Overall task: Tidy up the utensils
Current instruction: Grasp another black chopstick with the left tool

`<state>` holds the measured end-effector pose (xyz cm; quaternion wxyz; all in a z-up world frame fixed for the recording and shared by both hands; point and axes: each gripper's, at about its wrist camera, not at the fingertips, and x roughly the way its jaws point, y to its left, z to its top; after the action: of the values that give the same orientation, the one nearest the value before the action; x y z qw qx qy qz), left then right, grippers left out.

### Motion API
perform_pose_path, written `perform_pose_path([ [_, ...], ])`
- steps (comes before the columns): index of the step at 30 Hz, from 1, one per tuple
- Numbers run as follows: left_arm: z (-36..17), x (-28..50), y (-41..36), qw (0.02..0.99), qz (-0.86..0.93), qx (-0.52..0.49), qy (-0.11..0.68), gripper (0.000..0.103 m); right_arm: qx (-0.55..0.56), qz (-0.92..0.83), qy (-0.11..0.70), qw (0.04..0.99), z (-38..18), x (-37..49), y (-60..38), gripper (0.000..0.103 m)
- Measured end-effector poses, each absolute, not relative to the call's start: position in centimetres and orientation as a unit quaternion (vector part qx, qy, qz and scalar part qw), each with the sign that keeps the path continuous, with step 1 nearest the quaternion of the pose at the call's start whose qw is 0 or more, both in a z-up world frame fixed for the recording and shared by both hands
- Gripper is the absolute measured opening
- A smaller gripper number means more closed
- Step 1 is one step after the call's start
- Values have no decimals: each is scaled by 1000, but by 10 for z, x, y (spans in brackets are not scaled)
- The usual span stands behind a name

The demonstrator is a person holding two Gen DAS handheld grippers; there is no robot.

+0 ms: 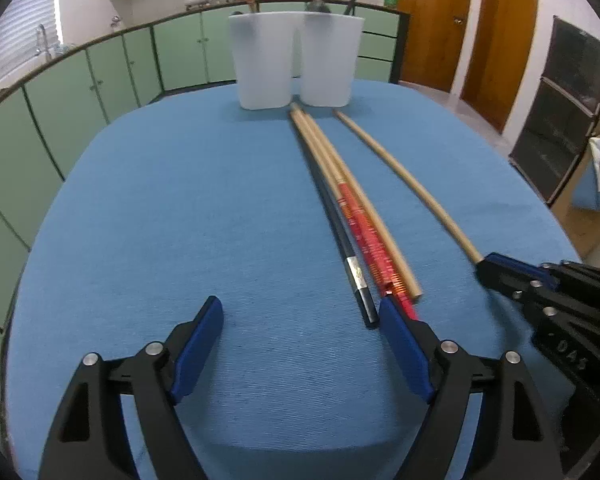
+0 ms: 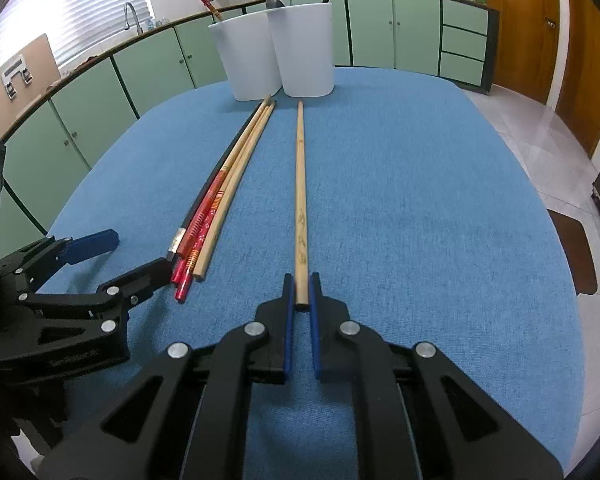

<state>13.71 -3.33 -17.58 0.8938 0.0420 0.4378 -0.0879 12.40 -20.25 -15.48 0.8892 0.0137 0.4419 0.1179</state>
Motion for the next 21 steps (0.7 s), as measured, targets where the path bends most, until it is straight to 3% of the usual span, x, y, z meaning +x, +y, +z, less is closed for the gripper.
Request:
perform_pose_path([
  [10,-175,136,-23,895,-72,42,438,76,9,119,442,889,-156,124,-203,7],
  [15,-173,134,-30,897,-85,37,432,55,4,117,443,889,-157,124,-201,7],
  [17,-172,133,-31,898,-88,33,430,36,2,116,442,889,-157,124,-200,7],
  [21,-172,132,-37,899,-94,37,426,17,1,115,442,890,-157,124,-200,7],
])
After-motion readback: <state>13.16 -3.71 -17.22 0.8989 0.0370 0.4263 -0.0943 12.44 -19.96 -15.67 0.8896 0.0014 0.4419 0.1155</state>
